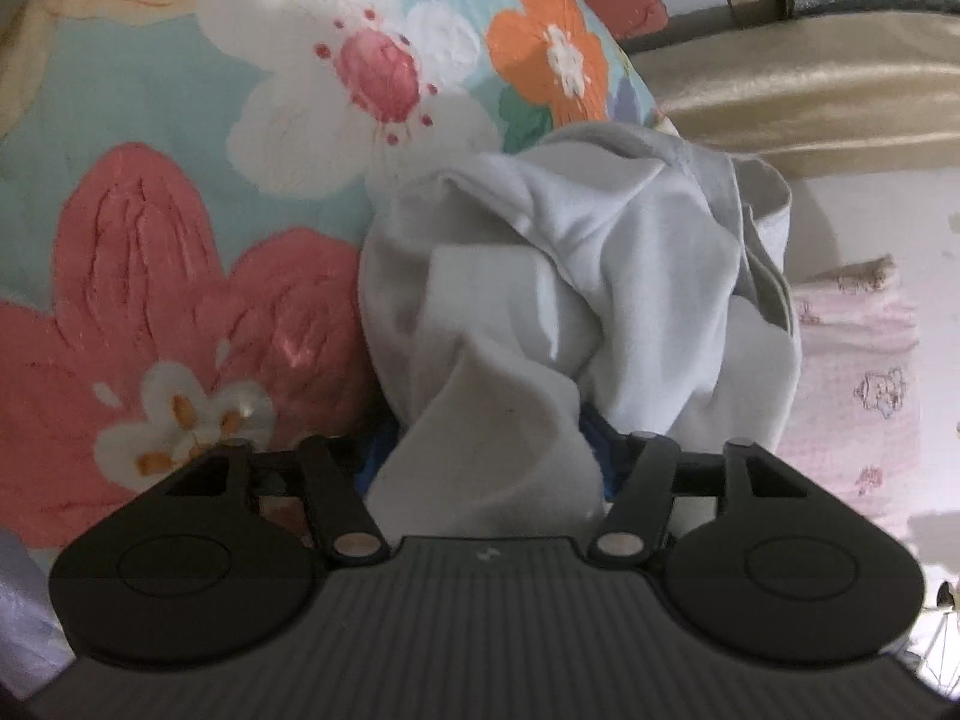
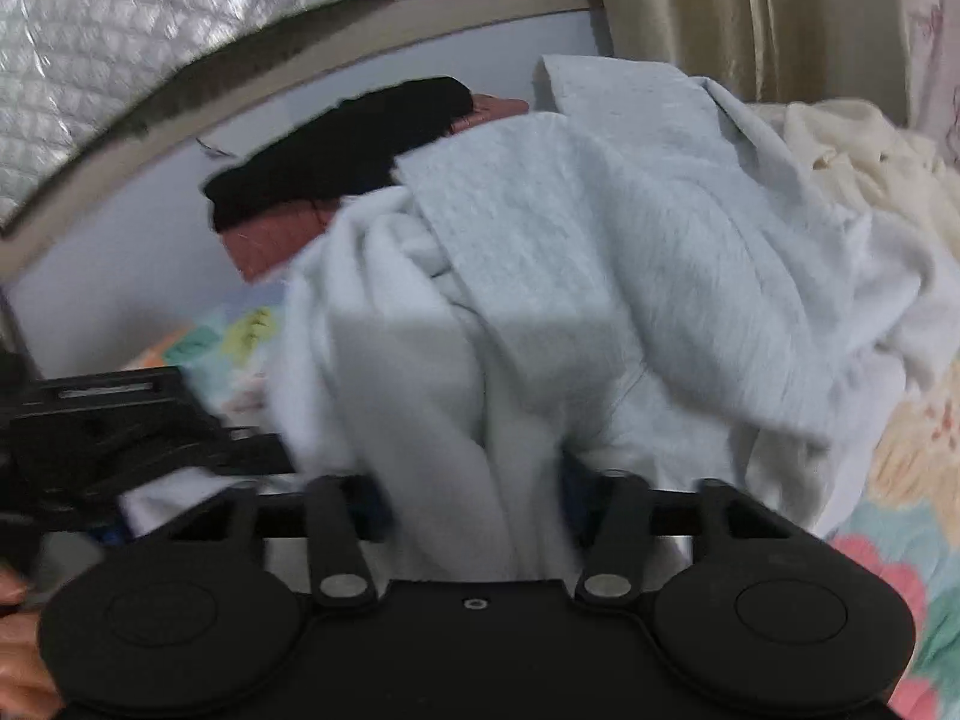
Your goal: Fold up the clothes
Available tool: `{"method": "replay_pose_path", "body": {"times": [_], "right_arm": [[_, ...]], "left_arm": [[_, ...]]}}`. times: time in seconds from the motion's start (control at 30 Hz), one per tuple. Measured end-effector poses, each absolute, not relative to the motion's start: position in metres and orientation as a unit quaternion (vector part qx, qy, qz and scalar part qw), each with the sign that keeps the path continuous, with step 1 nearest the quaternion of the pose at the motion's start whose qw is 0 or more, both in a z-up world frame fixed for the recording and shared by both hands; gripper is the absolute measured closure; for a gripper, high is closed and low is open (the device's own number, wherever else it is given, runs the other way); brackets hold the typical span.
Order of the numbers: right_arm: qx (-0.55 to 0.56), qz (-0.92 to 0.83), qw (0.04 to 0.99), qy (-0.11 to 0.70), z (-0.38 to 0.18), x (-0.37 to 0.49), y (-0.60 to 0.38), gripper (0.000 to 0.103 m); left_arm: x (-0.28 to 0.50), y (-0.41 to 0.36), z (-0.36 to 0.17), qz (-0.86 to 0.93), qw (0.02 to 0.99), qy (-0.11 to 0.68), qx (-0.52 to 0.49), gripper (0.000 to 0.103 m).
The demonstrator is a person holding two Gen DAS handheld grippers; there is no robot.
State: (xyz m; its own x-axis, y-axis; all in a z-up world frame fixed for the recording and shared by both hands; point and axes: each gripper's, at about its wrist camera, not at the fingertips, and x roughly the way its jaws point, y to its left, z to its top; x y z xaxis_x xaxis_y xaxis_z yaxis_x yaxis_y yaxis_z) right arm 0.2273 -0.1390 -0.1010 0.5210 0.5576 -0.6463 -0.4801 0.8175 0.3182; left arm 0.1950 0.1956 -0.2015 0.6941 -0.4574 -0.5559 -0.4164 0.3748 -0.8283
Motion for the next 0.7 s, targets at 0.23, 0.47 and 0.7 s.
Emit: {"method": "replay_pose_path", "body": {"times": [0.23, 0.47, 0.7], "right_arm": [[0.113, 0.33, 0.854, 0.385, -0.084, 0.186, -0.158, 0.07], [0.17, 0.348, 0.846, 0.367, -0.063, 0.152, -0.173, 0.071], [0.156, 0.318, 0.878, 0.321, -0.035, 0.118, -0.207, 0.072]], "left_arm": [[0.181, 0.189, -0.188, -0.103, 0.717, 0.374, -0.579, 0.062], [0.161, 0.168, -0.156, -0.155, 0.73, 0.363, -0.557, 0.062], [0.165, 0.13, -0.147, -0.238, 0.703, 0.363, -0.563, 0.062]]}}
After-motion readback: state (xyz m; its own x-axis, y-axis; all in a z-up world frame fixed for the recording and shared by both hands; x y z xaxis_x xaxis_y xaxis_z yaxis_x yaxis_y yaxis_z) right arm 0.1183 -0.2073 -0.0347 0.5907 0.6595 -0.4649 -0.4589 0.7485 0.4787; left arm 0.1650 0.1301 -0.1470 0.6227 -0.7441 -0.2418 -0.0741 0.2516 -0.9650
